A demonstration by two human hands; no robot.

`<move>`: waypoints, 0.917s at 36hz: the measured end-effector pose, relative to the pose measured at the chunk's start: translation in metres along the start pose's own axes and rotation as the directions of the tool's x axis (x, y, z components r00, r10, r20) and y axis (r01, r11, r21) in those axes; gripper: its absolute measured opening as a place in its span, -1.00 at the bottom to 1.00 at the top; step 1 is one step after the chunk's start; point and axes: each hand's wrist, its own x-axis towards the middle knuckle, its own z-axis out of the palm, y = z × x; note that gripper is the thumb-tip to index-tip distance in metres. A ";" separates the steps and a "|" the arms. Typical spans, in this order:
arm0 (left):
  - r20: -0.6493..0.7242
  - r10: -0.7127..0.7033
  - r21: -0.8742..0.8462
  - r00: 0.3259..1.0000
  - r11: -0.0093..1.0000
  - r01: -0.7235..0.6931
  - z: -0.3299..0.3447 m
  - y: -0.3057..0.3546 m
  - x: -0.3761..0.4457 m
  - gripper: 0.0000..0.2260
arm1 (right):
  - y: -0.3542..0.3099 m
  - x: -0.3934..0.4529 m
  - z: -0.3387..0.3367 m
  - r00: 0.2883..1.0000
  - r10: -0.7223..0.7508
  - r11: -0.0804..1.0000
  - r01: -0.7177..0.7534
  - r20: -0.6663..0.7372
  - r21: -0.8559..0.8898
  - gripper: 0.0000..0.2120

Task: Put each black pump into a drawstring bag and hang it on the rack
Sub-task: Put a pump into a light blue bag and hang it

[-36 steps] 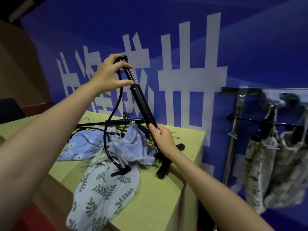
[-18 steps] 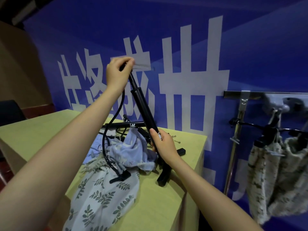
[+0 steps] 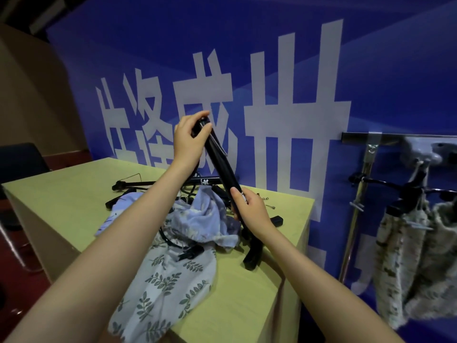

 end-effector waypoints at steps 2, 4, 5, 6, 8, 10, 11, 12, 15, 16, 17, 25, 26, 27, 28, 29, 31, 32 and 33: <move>0.011 -0.074 -0.045 0.997 0.996 0.074 -0.010 -0.005 -0.008 -0.67 | 0.000 0.000 0.001 0.999 0.015 1.000 -0.015 0.029 -0.016 -0.71; 0.027 -0.125 -0.094 0.992 0.987 0.127 -0.019 -0.011 -0.017 -0.58 | -0.001 0.002 0.003 0.997 0.030 0.999 -0.029 0.066 -0.024 -0.70; 0.032 -0.149 -0.114 0.988 0.982 0.152 -0.022 -0.014 -0.020 -0.52 | -0.001 0.002 0.003 0.996 0.038 0.999 -0.036 0.082 -0.025 -0.70; 0.037 -0.185 -0.144 0.982 0.971 0.189 -0.025 -0.015 -0.022 -0.47 | -0.002 0.003 0.003 0.995 0.045 0.999 -0.043 0.093 -0.019 -0.70; 0.054 -0.286 -0.258 0.957 0.922 0.290 -0.032 -0.011 -0.023 -0.38 | -0.008 0.004 0.002 0.994 0.057 0.997 -0.061 0.095 0.038 -0.70; 0.107 -0.368 -0.372 0.924 0.847 0.380 -0.036 -0.006 -0.023 -0.37 | -0.018 0.008 0.001 0.993 0.081 0.985 -0.094 0.091 0.147 -0.67; 0.160 -0.393 -0.417 0.906 0.805 0.422 -0.038 -0.003 -0.022 -0.40 | -0.026 0.012 0.000 0.991 0.096 0.971 -0.114 0.091 0.209 -0.64; 0.228 -0.409 -0.441 0.883 0.765 0.469 -0.040 0.002 -0.022 -0.45 | -0.035 0.016 -0.001 0.989 0.113 0.951 -0.136 0.099 0.278 -0.62; 0.371 -0.391 -0.360 0.843 0.776 0.518 -0.042 0.022 -0.018 -0.58 | -0.066 0.029 -0.006 0.972 0.138 0.846 -0.214 0.188 0.488 -0.60; 0.372 -0.358 -0.316 0.856 0.819 0.479 -0.042 0.030 -0.015 -0.60 | -0.074 0.033 -0.009 0.967 0.114 0.832 -0.218 0.226 0.510 -0.59; 0.366 -0.327 -0.284 0.871 0.852 0.439 -0.044 0.036 -0.012 -0.62 | -0.081 0.036 -0.012 0.962 0.082 0.835 -0.209 0.260 0.509 -0.58; 0.349 -0.030 -0.039 0.937 0.998 0.046 -0.070 0.074 0.011 -0.68 | -0.118 0.046 -0.036 0.899 -0.084 0.829 -0.177 0.431 0.530 -0.56; 0.336 0.012 -0.049 0.942 0.999 0.005 -0.071 0.072 0.013 -0.69 | -0.121 0.046 -0.037 0.884 -0.077 0.818 -0.208 0.461 0.536 -0.55; 0.325 0.033 -0.072 0.945 0.997 -0.010 -0.070 0.070 0.013 -0.69 | -0.124 0.046 -0.038 0.871 -0.067 0.804 -0.242 0.487 0.543 -0.54; 0.318 0.038 -0.101 0.947 0.995 -0.005 -0.067 0.068 0.013 -0.70 | -0.126 0.047 -0.037 0.859 -0.060 0.787 -0.273 0.508 0.554 -0.53; 0.320 0.022 -0.144 0.947 0.989 0.026 -0.063 0.066 0.013 -0.71 | -0.129 0.048 -0.037 0.848 -0.059 0.764 -0.301 0.527 0.570 -0.51; 0.358 -0.041 -0.287 0.933 0.946 0.151 -0.051 0.064 0.009 -0.70 | -0.132 0.050 -0.033 0.825 -0.061 0.725 -0.350 0.561 0.594 -0.48; 0.377 -0.069 -0.382 0.924 0.897 0.223 -0.044 0.064 0.005 -0.69 | -0.132 0.049 -0.029 0.814 -0.056 0.722 -0.367 0.578 0.587 -0.47; 0.380 -0.100 -0.485 0.919 0.825 0.291 -0.039 0.066 -0.001 -0.69 | -0.132 0.047 -0.025 0.804 -0.046 0.729 -0.379 0.592 0.571 -0.46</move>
